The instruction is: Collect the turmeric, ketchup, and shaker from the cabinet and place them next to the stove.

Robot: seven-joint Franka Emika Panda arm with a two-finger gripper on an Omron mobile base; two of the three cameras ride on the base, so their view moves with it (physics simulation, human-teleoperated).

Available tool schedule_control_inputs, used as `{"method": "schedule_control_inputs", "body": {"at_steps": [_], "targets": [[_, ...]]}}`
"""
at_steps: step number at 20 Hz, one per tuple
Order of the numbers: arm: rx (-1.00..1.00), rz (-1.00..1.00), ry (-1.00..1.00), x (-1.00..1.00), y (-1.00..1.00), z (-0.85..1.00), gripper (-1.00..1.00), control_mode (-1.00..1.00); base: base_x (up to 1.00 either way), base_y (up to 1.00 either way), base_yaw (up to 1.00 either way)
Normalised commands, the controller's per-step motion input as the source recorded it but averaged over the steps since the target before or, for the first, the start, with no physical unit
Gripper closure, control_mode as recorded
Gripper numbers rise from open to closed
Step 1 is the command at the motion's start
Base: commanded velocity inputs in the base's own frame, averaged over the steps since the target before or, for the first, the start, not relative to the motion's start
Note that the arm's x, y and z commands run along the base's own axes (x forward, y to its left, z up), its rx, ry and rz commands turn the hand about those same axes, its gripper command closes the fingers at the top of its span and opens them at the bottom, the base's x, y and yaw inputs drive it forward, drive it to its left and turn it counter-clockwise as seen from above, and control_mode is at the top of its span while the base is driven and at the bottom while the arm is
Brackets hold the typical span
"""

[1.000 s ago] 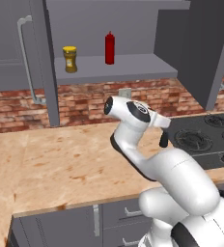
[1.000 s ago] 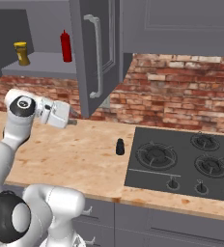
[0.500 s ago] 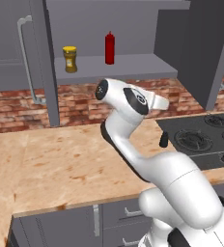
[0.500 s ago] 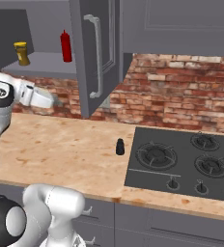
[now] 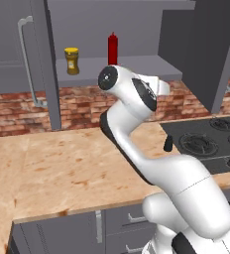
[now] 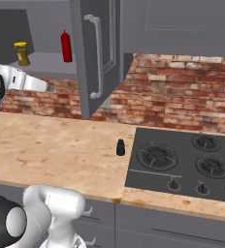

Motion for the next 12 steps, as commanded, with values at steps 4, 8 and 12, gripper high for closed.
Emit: {"method": "schedule_control_inputs", "body": {"at_steps": [4,8,12], "targets": [[0.09,0.41,0.0,0.01,0.0,0.07,-1.0,-1.0,0.0,0.0,0.0],[0.12,0.44,0.0,0.08,0.0,0.05,-1.0,-1.0,0.0,0.0,0.0],[0.1,0.33,0.0,0.1,0.16,0.21,-1.0,-1.0,0.0,0.0,0.0]]}}
